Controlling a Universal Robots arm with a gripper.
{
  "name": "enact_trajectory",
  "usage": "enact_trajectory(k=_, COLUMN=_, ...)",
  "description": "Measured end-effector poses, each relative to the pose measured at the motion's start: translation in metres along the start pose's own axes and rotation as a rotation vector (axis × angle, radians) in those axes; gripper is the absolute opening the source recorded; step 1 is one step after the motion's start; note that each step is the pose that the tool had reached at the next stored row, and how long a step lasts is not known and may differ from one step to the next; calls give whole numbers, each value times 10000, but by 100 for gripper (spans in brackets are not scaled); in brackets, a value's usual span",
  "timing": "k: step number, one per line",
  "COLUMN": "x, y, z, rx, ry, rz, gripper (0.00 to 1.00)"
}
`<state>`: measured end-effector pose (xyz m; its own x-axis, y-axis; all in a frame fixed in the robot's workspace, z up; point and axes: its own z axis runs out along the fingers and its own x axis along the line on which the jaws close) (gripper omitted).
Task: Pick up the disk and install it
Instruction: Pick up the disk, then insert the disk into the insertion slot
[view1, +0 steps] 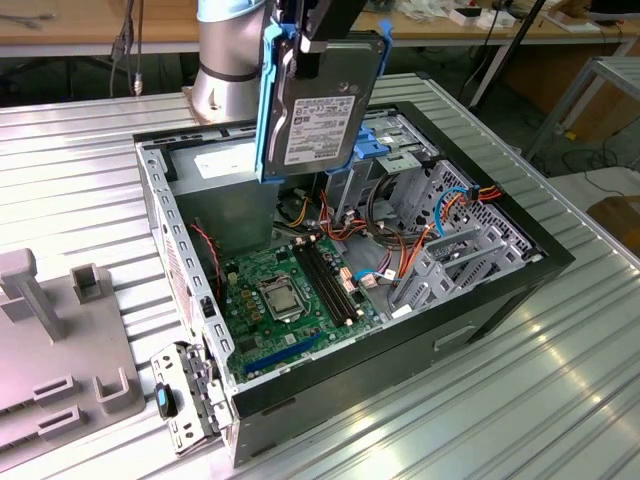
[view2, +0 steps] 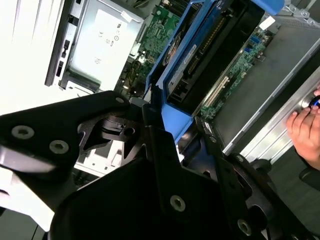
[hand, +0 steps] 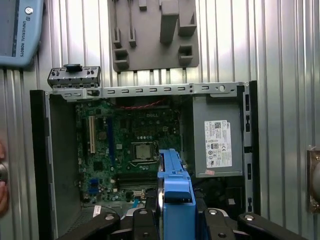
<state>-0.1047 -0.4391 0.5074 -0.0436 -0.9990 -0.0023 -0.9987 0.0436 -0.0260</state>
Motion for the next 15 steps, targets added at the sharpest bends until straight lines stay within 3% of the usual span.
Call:
enact_trajectory(k=5, x=109, y=-13, z=11, rx=0, ry=21, rz=7, gripper=37)
enact_trajectory(k=15, x=114, y=-18, z=14, rx=1, ry=32, rz=9, gripper=37)
